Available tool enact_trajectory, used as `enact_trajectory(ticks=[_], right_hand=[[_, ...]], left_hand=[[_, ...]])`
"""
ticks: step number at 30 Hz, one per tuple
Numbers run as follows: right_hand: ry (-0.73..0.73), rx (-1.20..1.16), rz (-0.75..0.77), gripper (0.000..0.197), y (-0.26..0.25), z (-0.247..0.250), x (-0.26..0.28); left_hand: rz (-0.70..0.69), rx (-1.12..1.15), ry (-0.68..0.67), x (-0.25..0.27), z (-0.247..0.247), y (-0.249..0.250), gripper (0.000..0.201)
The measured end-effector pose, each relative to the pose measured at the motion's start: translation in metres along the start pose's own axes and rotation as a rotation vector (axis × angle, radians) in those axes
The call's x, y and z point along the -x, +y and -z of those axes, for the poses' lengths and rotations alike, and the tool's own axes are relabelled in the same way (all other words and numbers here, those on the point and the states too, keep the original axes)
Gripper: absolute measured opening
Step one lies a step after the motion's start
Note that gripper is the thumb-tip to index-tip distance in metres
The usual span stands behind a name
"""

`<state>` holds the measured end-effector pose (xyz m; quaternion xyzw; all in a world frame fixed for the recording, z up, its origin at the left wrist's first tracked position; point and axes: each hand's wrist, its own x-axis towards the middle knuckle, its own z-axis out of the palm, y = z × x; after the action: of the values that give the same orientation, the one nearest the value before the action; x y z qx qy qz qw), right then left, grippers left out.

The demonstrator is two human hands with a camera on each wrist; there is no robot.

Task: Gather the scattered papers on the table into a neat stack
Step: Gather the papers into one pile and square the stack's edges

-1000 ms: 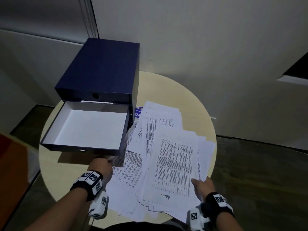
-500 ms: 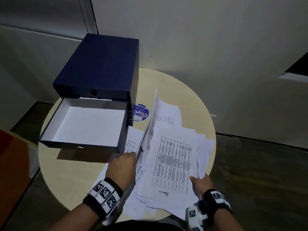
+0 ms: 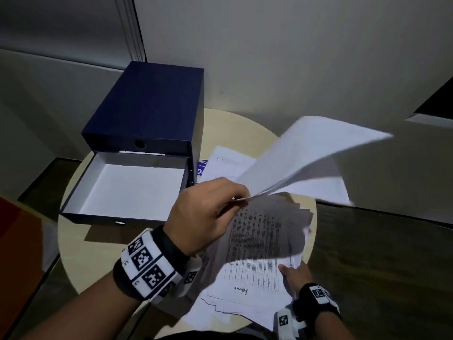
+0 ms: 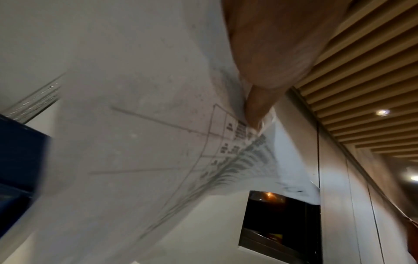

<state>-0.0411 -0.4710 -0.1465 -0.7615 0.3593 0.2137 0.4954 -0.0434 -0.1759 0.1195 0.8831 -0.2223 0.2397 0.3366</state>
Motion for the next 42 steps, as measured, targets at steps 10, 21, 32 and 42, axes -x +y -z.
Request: enact_trajectory(ticks=[10, 21, 32, 42], right_hand=[[-0.093, 0.124, 0.103, 0.043, -0.004, 0.001, 0.009], [-0.086, -0.022, -0.009, 0.040, -0.005, 0.016, 0.008], [-0.102, -0.086, 0.101, 0.038, 0.003, 0.023, 0.014], [0.050, -0.235, 0.066, 0.040, 0.030, 0.059, 0.009]], left_hand=[[0.968, 0.322, -0.089, 0.045, -0.085, -0.072, 0.028], [1.226, 0.246, -0.385, 0.128, -0.137, -0.115, 0.052], [1.088, 0.178, -0.635, 0.126, -0.169, -0.101, 0.048], [1.302, -0.053, -0.474, 0.114, -0.161, -0.146, 0.080]])
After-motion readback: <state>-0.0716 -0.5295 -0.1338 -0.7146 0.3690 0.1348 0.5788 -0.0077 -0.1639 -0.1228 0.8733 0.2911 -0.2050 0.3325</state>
